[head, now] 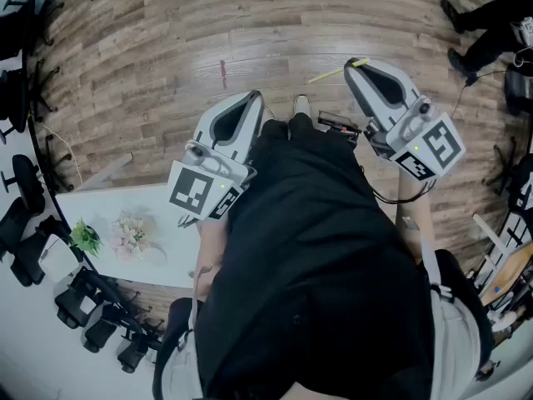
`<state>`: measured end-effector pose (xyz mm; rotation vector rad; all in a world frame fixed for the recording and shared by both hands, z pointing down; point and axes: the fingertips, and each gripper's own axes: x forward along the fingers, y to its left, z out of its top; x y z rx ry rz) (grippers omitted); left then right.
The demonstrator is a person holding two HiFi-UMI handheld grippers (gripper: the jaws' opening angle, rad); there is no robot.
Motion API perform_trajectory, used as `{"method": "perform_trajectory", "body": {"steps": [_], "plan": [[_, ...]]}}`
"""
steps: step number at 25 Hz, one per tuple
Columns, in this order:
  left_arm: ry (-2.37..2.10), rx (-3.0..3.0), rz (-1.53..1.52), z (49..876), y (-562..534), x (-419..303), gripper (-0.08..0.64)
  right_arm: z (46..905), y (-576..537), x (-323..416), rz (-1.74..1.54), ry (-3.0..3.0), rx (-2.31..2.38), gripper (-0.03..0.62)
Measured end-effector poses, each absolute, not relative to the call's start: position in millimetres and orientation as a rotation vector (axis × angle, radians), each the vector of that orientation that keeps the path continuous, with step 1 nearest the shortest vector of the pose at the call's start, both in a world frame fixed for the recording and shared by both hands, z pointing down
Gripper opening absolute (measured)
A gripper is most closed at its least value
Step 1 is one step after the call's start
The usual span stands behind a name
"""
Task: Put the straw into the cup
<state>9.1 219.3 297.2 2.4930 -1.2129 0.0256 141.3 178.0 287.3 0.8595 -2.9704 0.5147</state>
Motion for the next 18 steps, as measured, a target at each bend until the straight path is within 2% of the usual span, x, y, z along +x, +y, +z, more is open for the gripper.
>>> {"method": "perform_trajectory", "body": {"steps": [18], "plan": [[-1.228, 2.478, 0.066, 295.7, 232.7, 58.2, 0.011, 287.8, 190.1, 188.8, 0.595, -2.997, 0.869, 0.035]]}}
